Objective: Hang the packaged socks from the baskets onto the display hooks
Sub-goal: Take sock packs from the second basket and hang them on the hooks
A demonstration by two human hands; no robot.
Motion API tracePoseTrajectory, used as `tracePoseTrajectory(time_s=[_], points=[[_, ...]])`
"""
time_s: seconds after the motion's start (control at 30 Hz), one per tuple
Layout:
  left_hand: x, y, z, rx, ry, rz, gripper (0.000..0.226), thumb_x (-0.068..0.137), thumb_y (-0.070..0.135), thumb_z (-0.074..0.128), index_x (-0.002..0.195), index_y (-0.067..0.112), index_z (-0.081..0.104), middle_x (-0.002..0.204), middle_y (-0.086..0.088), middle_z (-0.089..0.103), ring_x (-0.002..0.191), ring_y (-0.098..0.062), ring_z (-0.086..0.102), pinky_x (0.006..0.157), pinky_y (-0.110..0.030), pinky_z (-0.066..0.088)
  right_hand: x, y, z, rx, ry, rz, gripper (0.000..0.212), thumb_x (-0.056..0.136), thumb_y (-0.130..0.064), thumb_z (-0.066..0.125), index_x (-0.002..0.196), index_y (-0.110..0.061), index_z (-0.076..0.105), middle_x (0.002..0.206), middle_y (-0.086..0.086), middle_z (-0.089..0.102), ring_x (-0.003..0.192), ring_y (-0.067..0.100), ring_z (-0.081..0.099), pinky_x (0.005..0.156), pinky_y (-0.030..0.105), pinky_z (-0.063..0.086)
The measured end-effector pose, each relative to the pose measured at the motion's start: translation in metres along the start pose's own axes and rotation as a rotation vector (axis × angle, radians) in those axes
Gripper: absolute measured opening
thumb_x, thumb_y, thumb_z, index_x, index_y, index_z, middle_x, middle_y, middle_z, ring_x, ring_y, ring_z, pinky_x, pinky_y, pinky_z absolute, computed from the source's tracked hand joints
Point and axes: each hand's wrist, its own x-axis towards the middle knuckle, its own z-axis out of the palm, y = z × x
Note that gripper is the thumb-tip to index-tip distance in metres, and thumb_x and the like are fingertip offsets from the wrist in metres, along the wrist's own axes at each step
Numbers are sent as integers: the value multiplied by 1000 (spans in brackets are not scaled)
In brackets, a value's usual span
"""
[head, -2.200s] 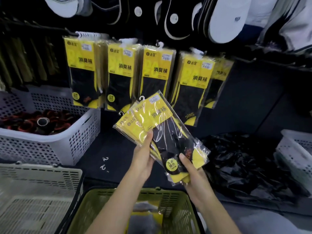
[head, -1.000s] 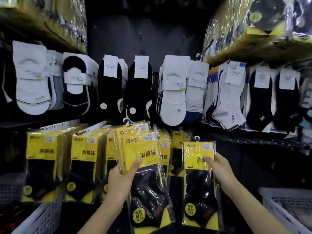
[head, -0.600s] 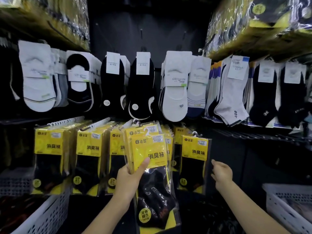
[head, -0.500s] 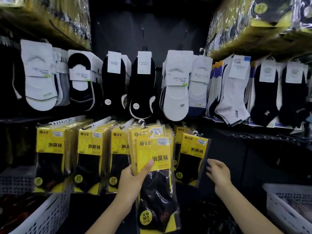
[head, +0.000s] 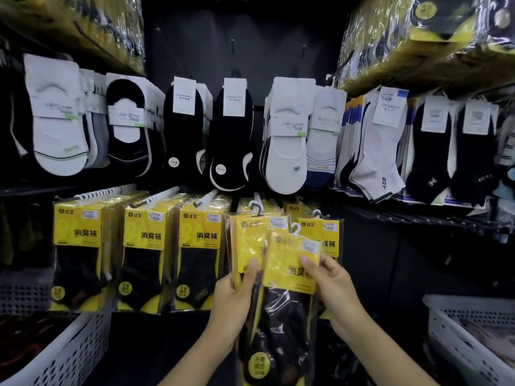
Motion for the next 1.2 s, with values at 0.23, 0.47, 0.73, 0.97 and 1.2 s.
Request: tracePoseTrajectory(time_s=[0.23, 0.47, 0.73, 0.97, 1.2], points=[[13, -8, -27, 102, 67, 8, 44, 76, 57, 57, 68, 13, 53, 61, -2, 48, 59, -13, 45, 57, -12, 38, 24, 3, -53, 25, 294, 15, 11, 94, -17, 57, 91, -12, 66, 92, 9, 74, 80, 20, 72, 75, 38, 55], [23, -9, -33, 77, 104, -7, 65, 70, 59, 64, 84, -5, 62, 81, -8, 59, 69, -8, 50, 60, -14, 35, 61, -17, -62, -102, 321, -96, 9, 94, -13, 57, 95, -17, 66, 82, -3, 71, 71, 8, 68, 58, 20, 51], [25, -11, -29, 81, 135, -30, 38, 79, 45, 68, 83, 7, 71, 79, -6, 72, 61, 4, 62, 51, -4, 42, 87, -3, -57, -185, 252, -55, 8, 93, -18, 60, 93, -20, 67, 94, 0, 71, 84, 13, 67, 68, 22, 52], [18, -10, -23, 49, 103, -76, 24, 79, 40, 70, 76, 16, 71, 76, 5, 73, 67, 7, 64, 60, -9, 38, 83, 17, -57, -229, 659, 45, 33, 83, -19, 73, 112, -7, 61, 116, 11, 64, 99, 20, 57, 85, 28, 43], [11, -18, -12, 41, -26, -67, 16, 81, 31, 72, 92, 20, 73, 87, 11, 75, 83, 0, 69, 71, -17, 46, 27, 13, -17, -66, 82, 87, 28, 94, -35, 55, 111, -16, 65, 104, 4, 71, 92, 19, 69, 68, 21, 54]])
